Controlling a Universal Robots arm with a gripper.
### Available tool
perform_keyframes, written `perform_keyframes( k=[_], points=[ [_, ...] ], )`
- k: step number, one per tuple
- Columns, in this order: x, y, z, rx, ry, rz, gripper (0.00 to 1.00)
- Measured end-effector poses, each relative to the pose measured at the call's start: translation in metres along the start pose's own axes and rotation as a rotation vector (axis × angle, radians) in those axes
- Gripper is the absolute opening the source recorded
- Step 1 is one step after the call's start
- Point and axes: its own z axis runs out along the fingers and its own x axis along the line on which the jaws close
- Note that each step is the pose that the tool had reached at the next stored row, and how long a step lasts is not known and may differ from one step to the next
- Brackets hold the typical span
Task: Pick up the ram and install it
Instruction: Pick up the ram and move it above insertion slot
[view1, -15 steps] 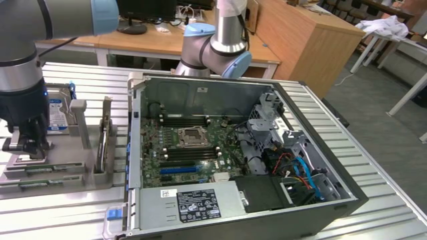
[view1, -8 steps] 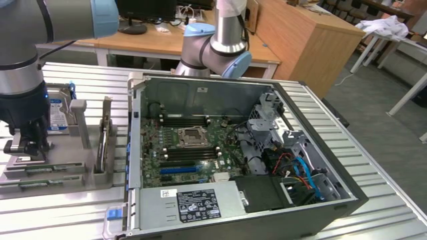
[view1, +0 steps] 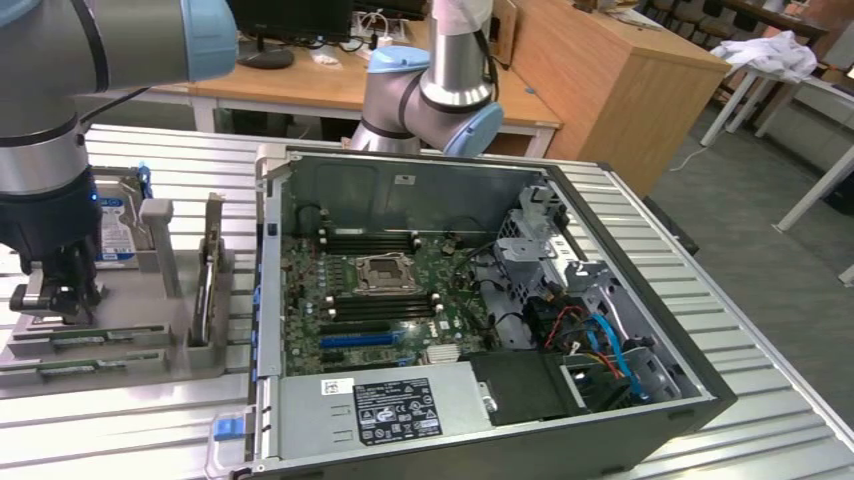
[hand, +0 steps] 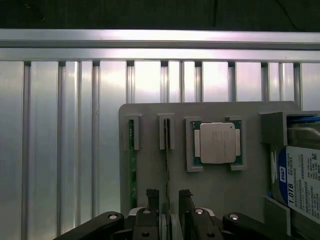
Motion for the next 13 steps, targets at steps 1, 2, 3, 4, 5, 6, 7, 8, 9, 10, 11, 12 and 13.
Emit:
perform_keyframes(
  k=[1, 2, 3, 4, 5, 6, 7, 8, 9, 10, 11, 12, 13],
  points=[
    [0.0, 0.0, 0.0, 0.0, 0.0, 0.0, 0.3],
    [0.0, 0.0, 0.0001, 0.0001, -0.0001, 0.0, 0.3],
    [0.0, -0.0001, 0.0001, 0.0001, -0.0001, 0.0, 0.3],
    [0.0, -0.0001, 0.0001, 0.0002, -0.0001, 0.0, 0.3],
    [0.0, -0.0001, 0.0002, 0.0003, -0.0002, 0.0, 0.3],
    [0.0001, 0.0, 0.0002, 0.0003, -0.0003, 0.0, 0.3],
    [0.0003, 0.0, 0.0002, 0.0004, -0.0003, 0.0, 0.3],
    [0.0008, 0.0, 0.0002, 0.0004, -0.0003, 0.0, 0.3],
    [0.0014, 0.0, 0.0002, 0.0003, -0.0002, 0.0, 0.3],
    [0.0021, 0.0, 0.0001, 0.0002, -0.0002, 0.0, 0.3],
    [0.0028, 0.0001, 0.0001, 0.0002, -0.0002, 0.0, 0.3],
    [0.0036, 0.0002, 0.0001, 0.0002, -0.0001, 0.0, 0.3],
    [0.0047, 0.0004, 0.0, 0.0002, -0.0001, 0.0, 0.3]
  ],
)
